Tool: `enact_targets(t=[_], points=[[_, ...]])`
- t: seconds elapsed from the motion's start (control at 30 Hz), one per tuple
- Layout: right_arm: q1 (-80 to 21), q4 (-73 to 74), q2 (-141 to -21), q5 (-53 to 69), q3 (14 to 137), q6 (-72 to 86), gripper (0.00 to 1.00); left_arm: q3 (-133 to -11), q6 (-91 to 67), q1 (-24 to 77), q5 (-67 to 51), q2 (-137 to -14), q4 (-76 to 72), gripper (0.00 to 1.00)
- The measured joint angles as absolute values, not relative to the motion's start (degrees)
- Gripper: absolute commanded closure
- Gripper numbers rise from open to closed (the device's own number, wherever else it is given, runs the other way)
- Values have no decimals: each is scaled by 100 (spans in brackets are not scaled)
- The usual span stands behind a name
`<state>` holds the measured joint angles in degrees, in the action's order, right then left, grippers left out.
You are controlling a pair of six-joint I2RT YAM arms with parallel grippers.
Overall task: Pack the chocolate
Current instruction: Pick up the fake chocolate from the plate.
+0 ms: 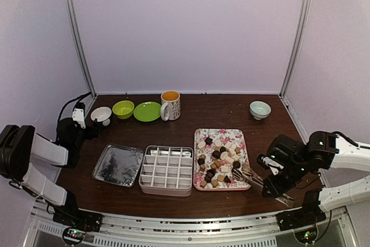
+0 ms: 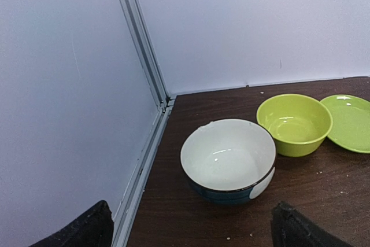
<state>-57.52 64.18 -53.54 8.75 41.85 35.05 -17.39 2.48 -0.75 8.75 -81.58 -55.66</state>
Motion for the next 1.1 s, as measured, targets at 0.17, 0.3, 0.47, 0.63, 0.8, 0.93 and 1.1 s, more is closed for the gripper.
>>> enact_targets(t=[0.17,0.3,0.47,0.63,0.8,0.93,1.1], points=[[-5754,6525,-5374,827,4235,3465,62,-1739,248,-75,875,-8158,-5566,2],[-5758,6514,-5435,816,4281,3446,63,-1739,248,-75,875,-8158,-5566,2],[-5767,6464,-5631,784,4300,3393,68,-1739,248,-75,875,-8158,-5566,2],[-5780,6431,-5747,746,4359,3332,75,-1739,248,-75,875,-8158,-5566,2],[-5780,6401,-5739,681,4508,3317,78,-1739,248,-75,875,-8158,-5566,2],[-5780,6351,-5642,617,4593,3319,79,-1739,248,-75,875,-8158,-5566,2],[-5780,6335,-5579,582,4681,3321,80,-1739,248,-75,875,-8158,-5566,2]])
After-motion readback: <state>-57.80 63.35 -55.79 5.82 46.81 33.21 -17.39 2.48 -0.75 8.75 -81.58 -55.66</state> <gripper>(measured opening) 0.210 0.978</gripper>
